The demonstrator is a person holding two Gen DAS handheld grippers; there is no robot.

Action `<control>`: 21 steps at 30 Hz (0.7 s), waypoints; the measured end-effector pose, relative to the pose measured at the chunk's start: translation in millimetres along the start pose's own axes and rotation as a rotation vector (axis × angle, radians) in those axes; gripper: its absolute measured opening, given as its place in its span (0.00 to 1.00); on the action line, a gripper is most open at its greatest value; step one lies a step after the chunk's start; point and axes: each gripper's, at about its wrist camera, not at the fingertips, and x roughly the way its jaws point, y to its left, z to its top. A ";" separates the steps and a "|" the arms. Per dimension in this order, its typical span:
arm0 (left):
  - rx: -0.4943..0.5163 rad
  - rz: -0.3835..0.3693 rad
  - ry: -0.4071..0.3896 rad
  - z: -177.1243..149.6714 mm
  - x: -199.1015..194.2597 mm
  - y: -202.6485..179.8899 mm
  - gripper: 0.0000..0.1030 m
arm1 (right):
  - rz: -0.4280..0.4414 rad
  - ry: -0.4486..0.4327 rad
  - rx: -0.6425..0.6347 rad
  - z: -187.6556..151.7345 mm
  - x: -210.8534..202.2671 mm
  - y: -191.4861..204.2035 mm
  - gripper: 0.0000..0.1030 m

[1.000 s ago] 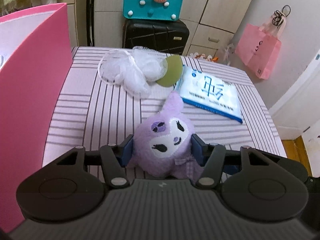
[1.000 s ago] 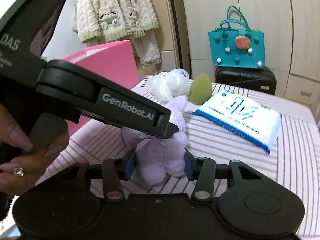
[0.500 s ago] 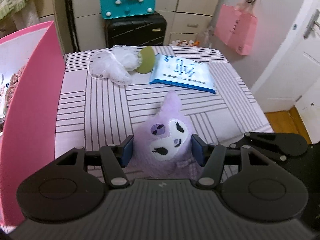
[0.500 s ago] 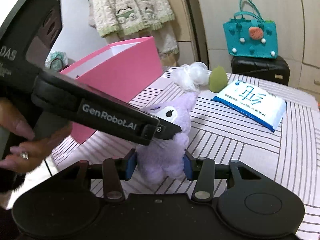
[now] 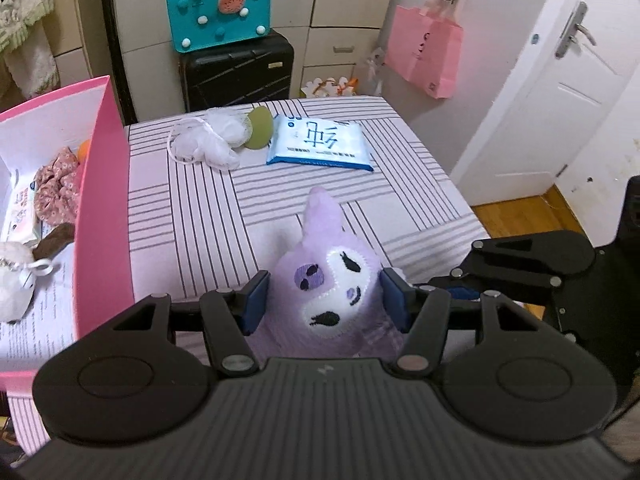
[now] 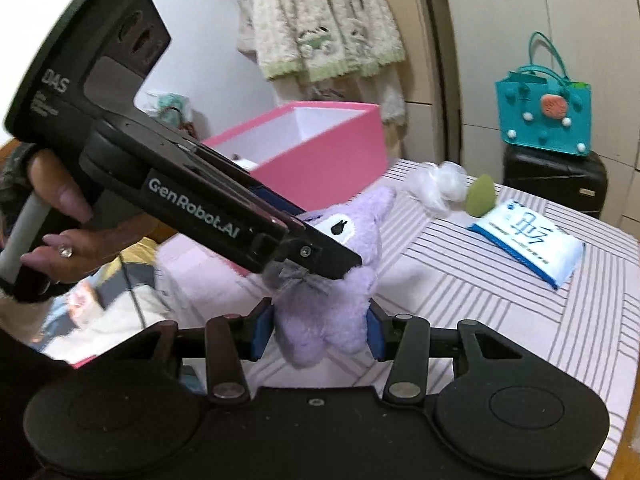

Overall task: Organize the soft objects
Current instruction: 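Lift and carry the purple plush with both tools into the pink box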

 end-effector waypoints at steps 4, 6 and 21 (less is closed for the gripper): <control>-0.007 -0.015 -0.001 -8.2 -19.0 2.4 0.56 | 0.033 -0.005 -0.047 0.2 -10.3 14.8 0.51; -0.015 -0.025 -0.008 -12.6 -29.2 5.8 0.56 | 0.050 0.004 -0.054 3.8 -13.4 21.8 0.50; -0.080 -0.018 -0.146 -27.6 -102.2 54.5 0.55 | 0.084 0.022 -0.269 58.3 -6.4 80.1 0.51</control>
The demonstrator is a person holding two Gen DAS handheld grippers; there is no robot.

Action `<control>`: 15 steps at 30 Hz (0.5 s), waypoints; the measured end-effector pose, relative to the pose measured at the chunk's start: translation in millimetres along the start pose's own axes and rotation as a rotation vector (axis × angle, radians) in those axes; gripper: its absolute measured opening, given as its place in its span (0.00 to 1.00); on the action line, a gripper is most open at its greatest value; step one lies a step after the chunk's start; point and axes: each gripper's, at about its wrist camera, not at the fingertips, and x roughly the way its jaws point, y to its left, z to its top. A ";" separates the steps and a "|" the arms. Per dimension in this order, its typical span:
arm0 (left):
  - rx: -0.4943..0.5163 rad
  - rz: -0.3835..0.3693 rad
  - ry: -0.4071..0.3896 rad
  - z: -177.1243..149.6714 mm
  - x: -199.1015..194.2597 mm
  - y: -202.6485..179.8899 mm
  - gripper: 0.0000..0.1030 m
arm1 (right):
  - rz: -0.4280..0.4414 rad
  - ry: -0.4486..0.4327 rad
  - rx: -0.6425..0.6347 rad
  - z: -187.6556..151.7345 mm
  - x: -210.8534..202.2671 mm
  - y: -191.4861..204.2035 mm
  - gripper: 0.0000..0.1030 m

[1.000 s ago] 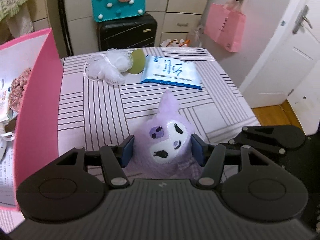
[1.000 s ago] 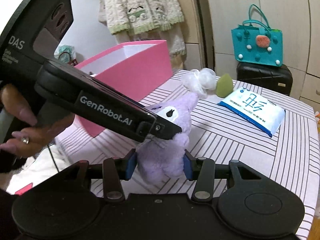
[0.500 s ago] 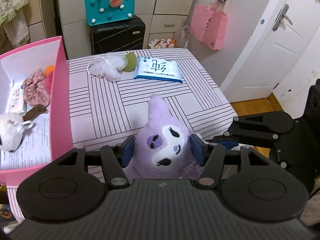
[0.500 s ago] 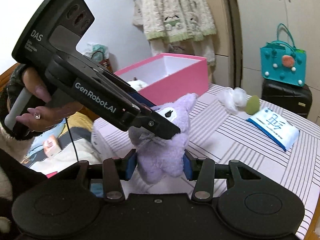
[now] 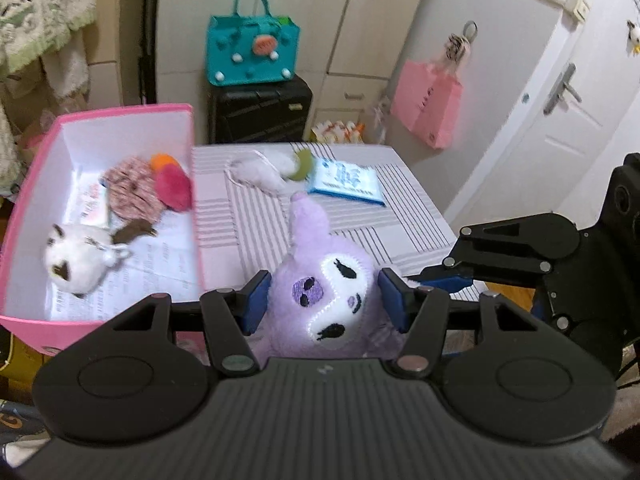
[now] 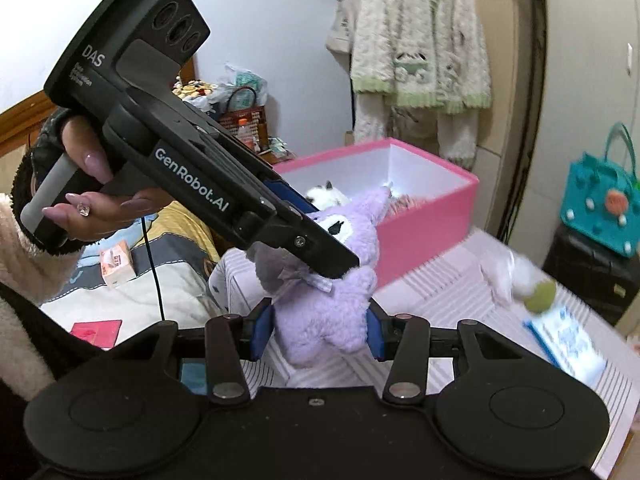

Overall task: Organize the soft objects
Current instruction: 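Lift and carry the purple plush with both tools into the pink box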

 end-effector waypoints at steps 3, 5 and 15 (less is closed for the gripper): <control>-0.022 0.012 -0.035 3.7 -10.2 14.9 0.55 | 0.004 -0.009 -0.032 14.5 7.2 3.4 0.51; -0.048 0.010 -0.057 6.4 -16.0 28.3 0.55 | 0.007 -0.015 -0.056 22.1 11.9 4.5 0.51; -0.272 -0.012 -0.096 10.0 -10.4 110.7 0.55 | 0.089 0.037 -0.127 69.2 62.1 -4.6 0.51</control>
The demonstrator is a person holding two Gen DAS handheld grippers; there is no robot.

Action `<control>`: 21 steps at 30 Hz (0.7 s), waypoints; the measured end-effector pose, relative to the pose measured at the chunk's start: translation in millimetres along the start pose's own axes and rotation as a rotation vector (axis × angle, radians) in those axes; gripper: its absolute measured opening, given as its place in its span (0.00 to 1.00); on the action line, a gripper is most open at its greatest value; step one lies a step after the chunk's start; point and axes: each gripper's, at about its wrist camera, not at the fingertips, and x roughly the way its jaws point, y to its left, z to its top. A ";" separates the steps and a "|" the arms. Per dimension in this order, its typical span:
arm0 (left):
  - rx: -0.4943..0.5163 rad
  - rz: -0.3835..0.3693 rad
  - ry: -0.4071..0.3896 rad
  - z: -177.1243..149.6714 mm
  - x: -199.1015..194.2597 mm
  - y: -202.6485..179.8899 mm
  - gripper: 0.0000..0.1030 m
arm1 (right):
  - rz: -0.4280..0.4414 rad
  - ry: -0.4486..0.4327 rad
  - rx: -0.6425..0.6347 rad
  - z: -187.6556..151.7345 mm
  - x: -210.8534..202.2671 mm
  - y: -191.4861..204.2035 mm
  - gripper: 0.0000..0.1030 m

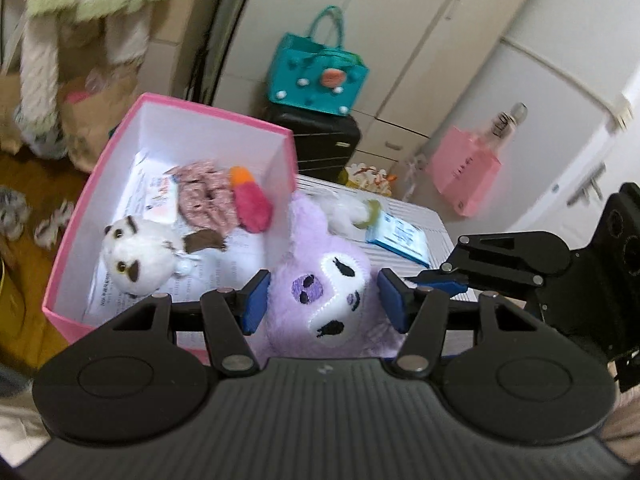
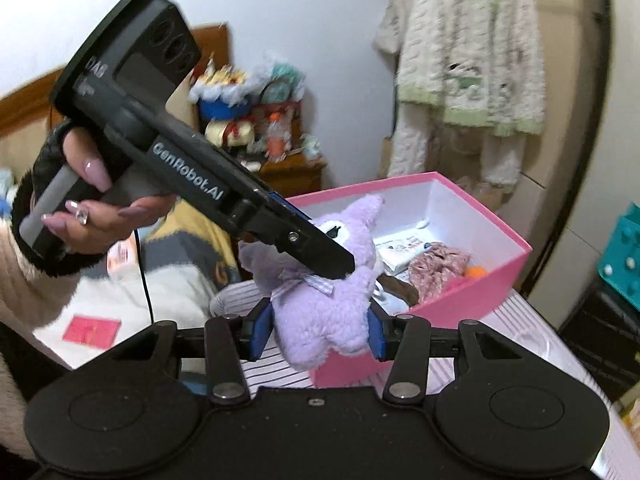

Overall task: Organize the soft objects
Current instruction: 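Lift and carry the purple plush with both tools into the pink box, then open both tools to release the purple plush beside the panda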

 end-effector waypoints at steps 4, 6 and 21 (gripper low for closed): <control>-0.081 0.023 -0.016 15.4 12.4 24.9 0.54 | 0.006 0.072 -0.053 24.6 26.6 -10.4 0.51; -0.133 0.024 -0.007 23.4 24.9 39.2 0.54 | 0.004 0.111 -0.064 35.8 41.9 -18.8 0.52; -0.409 0.036 0.144 32.2 107.8 105.0 0.53 | -0.021 0.391 -0.277 45.8 133.6 -53.6 0.53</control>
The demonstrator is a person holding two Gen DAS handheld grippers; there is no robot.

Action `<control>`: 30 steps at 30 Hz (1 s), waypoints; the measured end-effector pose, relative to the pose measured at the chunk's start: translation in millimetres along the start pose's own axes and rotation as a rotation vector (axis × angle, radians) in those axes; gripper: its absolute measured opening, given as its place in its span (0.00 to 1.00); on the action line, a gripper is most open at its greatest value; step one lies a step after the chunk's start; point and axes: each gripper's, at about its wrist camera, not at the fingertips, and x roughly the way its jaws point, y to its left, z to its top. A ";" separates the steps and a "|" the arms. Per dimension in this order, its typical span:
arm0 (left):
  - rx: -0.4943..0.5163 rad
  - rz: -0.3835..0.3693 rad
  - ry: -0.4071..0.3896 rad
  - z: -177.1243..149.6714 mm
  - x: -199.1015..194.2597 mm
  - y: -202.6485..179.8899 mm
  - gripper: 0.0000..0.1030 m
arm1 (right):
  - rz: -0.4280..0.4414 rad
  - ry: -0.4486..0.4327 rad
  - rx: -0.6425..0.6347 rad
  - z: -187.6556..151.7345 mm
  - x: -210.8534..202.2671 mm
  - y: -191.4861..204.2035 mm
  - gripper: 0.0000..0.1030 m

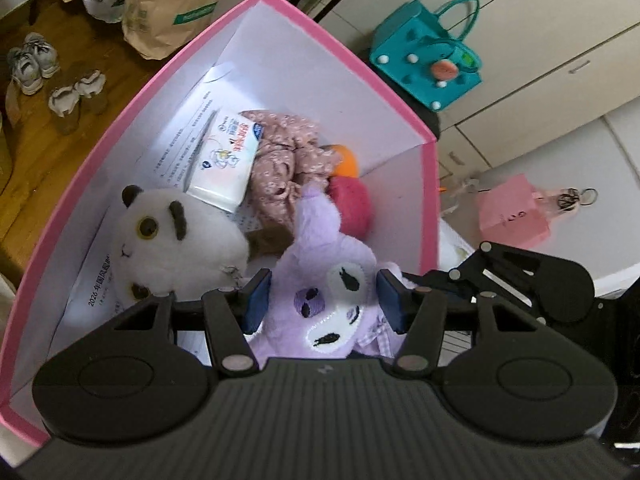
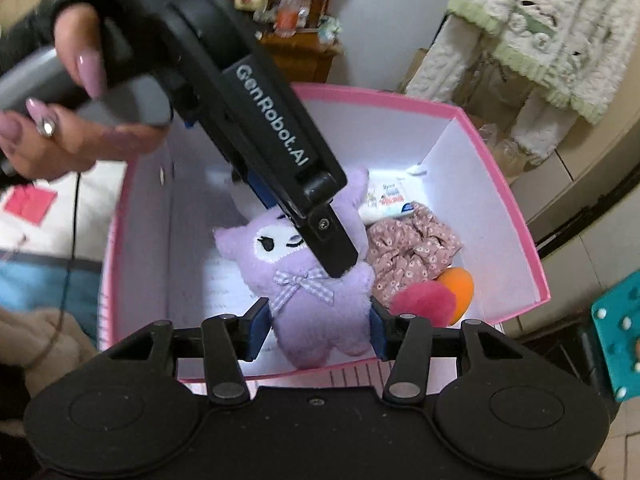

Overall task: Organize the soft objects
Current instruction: 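Open both tools to release the purple plush beside the panda, then move both tools back toward the white mesh pouf and green sponge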

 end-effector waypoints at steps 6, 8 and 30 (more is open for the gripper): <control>0.045 0.037 -0.014 1.0 -3.7 -5.9 0.56 | -0.022 0.042 -0.076 6.4 11.9 -2.8 0.54; 0.084 0.054 -0.016 0.0 -6.1 -10.8 0.56 | -0.053 0.055 -0.103 7.5 14.9 -3.9 0.55; 0.397 0.139 -0.094 -53.5 -98.6 -79.4 0.56 | 0.001 -0.287 0.296 -48.3 -106.7 -2.2 0.67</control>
